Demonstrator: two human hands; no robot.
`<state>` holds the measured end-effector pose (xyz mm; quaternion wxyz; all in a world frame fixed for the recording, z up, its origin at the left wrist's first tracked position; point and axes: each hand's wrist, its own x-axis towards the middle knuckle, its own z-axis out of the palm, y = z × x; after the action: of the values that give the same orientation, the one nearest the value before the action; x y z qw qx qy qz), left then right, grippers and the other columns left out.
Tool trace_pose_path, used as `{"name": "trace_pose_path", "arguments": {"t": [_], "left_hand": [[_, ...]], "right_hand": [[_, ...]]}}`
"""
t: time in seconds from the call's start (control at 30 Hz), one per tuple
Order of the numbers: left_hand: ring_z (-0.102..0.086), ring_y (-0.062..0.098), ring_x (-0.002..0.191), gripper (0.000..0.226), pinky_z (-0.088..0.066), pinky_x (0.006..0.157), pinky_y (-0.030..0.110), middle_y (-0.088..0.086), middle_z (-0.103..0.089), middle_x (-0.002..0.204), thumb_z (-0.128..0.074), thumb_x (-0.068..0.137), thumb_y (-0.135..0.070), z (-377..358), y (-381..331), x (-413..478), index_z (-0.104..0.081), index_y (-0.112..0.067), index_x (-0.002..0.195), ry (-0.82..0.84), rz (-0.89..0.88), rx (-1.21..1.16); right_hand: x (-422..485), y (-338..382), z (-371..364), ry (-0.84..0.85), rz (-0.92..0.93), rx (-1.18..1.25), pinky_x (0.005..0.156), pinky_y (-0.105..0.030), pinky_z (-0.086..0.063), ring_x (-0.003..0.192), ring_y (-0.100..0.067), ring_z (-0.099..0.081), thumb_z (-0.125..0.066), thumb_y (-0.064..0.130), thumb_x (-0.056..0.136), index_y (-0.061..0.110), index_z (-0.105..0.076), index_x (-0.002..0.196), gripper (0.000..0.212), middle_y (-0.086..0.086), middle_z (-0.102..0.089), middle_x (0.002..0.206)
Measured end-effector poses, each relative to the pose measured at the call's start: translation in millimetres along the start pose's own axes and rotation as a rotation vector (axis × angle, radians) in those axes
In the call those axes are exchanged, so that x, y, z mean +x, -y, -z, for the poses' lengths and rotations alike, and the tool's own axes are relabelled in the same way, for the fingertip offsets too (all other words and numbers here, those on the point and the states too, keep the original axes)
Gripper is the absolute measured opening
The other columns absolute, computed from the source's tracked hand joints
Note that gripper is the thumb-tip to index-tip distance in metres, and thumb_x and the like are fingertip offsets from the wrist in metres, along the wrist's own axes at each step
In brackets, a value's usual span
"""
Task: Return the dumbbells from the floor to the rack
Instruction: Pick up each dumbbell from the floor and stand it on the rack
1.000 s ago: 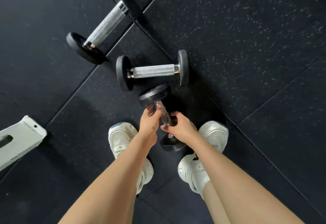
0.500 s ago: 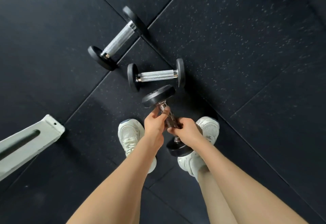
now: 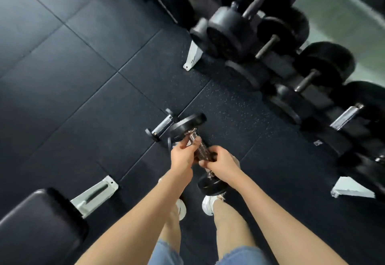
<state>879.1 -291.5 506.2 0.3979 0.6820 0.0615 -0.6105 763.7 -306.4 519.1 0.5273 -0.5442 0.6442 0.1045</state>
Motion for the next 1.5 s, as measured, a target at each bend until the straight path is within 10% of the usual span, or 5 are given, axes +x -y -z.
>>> {"name": "trace_pose_path", "arguments": {"t": [0.53, 0.8, 0.97, 1.5], "left_hand": [[-0.064, 0.023, 0.086, 0.031, -0.055, 0.083, 0.038, 0.007, -0.069, 0.091, -0.072, 0.083, -0.014, -80, -236, -131, -0.068, -0.007, 0.112, 0.185, -0.433, 0.147], [-0.062, 0.021, 0.08, 0.006, -0.053, 0.088, 0.038, -0.001, -0.067, 0.076, -0.072, 0.082, -0.013, -204, -331, -89, -0.069, -0.018, 0.081, 0.197, -0.463, 0.201], [-0.066, 0.023, 0.092, 0.039, -0.053, 0.094, 0.042, 0.008, -0.072, 0.107, -0.075, 0.079, -0.02, -301, -406, -41, -0.067, -0.012, 0.117, 0.183, -0.467, 0.285], [-0.067, 0.019, 0.088, 0.041, -0.056, 0.089, 0.038, -0.002, -0.067, 0.092, -0.075, 0.08, -0.023, -504, -551, 89, -0.067, -0.017, 0.119, 0.214, -0.561, 0.643]], "right_hand": [[-79, 177, 139, -0.392, 0.221, 0.474, 0.088, -0.041, -0.052, 0.093, -0.022, -0.067, -0.079, 0.037, 0.071, 0.034, -0.059, 0.091, 0.028, 0.007, -0.071, 0.092], [-7, 220, 264, -0.425, 0.242, 0.623, 0.079, -0.035, -0.049, 0.079, -0.016, -0.066, -0.081, 0.032, 0.071, 0.032, -0.057, 0.071, 0.024, 0.013, -0.067, 0.075], [62, 253, 361, -0.448, 0.251, 0.653, 0.076, -0.039, -0.05, 0.079, -0.02, -0.068, -0.076, 0.034, 0.072, 0.03, -0.06, 0.074, 0.017, 0.009, -0.069, 0.074], [256, 315, 527, -0.568, 0.105, 0.92, 0.084, -0.053, -0.055, 0.076, -0.027, -0.07, -0.073, 0.04, 0.062, 0.024, -0.058, 0.08, 0.028, 0.002, -0.071, 0.074]]}}
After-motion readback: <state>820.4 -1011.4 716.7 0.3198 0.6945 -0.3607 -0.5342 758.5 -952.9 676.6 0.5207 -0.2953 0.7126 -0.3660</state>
